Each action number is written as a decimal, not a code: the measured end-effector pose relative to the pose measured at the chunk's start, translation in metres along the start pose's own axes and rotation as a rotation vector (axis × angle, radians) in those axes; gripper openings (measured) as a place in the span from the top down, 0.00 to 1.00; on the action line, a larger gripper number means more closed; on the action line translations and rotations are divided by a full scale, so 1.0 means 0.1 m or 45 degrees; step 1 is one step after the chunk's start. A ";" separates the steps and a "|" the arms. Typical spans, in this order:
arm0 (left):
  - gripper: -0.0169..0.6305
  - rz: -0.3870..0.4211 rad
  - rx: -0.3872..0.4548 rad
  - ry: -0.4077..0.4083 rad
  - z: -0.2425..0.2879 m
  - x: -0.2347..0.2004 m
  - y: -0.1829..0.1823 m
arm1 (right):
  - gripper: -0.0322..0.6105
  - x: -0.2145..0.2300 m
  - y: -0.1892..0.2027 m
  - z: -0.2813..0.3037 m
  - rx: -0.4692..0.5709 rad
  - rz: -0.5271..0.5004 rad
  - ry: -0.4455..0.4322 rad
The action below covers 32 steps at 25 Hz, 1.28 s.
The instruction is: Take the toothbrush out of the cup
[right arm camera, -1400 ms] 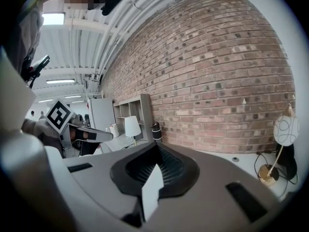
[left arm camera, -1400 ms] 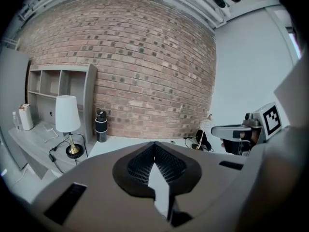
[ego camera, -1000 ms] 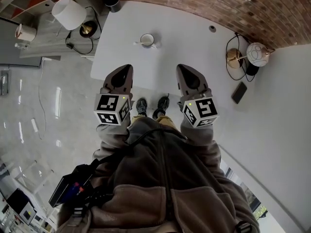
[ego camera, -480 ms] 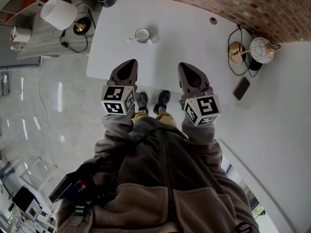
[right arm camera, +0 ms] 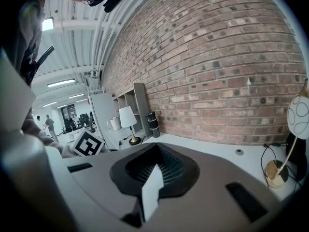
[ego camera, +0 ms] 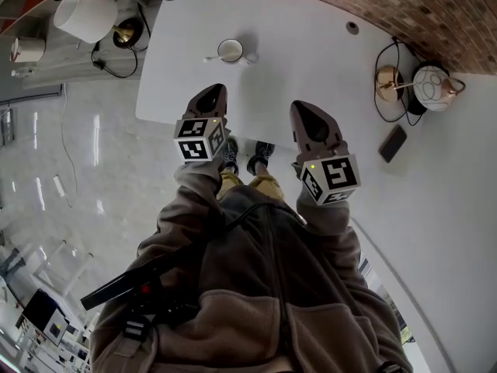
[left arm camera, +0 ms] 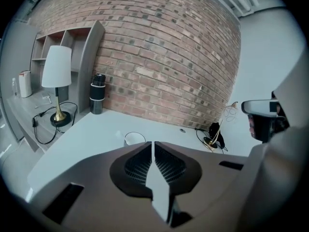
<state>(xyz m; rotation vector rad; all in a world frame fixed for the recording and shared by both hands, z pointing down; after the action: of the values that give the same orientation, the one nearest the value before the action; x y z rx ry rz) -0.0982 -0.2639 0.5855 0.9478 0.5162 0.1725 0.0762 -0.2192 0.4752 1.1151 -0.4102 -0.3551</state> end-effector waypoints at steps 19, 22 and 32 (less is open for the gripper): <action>0.84 -0.378 0.166 -0.125 0.77 -0.55 0.28 | 0.95 0.28 0.23 0.16 -0.112 0.018 0.012; 0.84 -0.427 0.229 -0.184 0.85 -0.62 0.27 | 0.95 0.30 0.26 0.14 -0.127 0.018 0.013; 0.84 -0.444 0.272 -0.307 1.01 -0.76 0.24 | 0.95 0.38 0.35 0.08 -0.166 0.018 0.018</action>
<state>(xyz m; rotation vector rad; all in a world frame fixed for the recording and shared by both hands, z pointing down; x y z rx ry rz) -0.1118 -0.3511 0.6791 1.0536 0.4741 -0.3133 0.1078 -0.2290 0.5158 0.9869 -0.3767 -0.3565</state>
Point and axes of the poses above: the fingertips, and each gripper's own axes: z forward along the fingers, x to its right, y out of its underside, the point moved 2 cm from there along -z, backward along the fingers, and after that the axes turned 5 degrees about y, right-handed, at the moved point
